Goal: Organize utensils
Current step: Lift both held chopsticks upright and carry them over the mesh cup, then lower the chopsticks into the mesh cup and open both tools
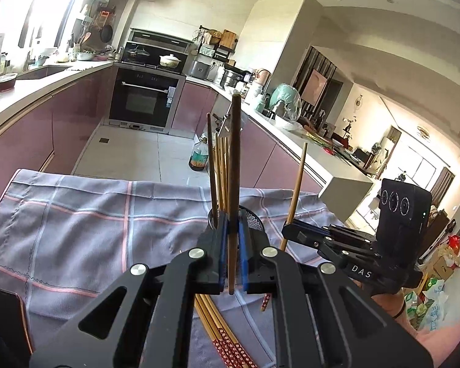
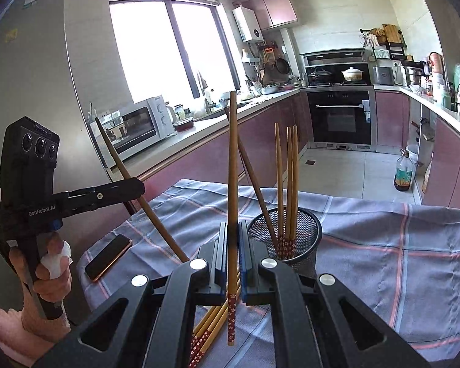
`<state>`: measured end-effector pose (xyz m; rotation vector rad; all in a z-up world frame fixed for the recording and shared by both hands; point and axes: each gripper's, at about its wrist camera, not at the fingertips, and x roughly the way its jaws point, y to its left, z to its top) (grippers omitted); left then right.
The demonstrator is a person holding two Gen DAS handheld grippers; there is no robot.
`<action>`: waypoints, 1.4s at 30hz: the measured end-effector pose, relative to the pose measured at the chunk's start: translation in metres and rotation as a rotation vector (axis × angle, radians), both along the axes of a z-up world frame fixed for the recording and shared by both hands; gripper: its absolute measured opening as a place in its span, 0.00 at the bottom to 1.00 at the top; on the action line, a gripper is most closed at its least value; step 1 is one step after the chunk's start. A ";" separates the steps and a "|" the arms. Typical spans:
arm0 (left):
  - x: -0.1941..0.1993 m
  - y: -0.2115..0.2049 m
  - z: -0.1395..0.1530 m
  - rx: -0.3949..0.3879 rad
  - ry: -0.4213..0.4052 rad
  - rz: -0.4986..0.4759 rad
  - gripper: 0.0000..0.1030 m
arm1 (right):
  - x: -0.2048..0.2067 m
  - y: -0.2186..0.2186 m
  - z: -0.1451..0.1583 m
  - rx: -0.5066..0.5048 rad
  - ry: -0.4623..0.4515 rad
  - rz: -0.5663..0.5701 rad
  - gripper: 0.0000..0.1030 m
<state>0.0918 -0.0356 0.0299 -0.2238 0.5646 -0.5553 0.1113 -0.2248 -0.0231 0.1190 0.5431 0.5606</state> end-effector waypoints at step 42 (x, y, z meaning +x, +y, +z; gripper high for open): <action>0.056 -0.056 0.034 0.145 -0.034 -0.045 0.07 | 0.068 -0.016 0.028 -0.015 -0.058 -0.117 0.05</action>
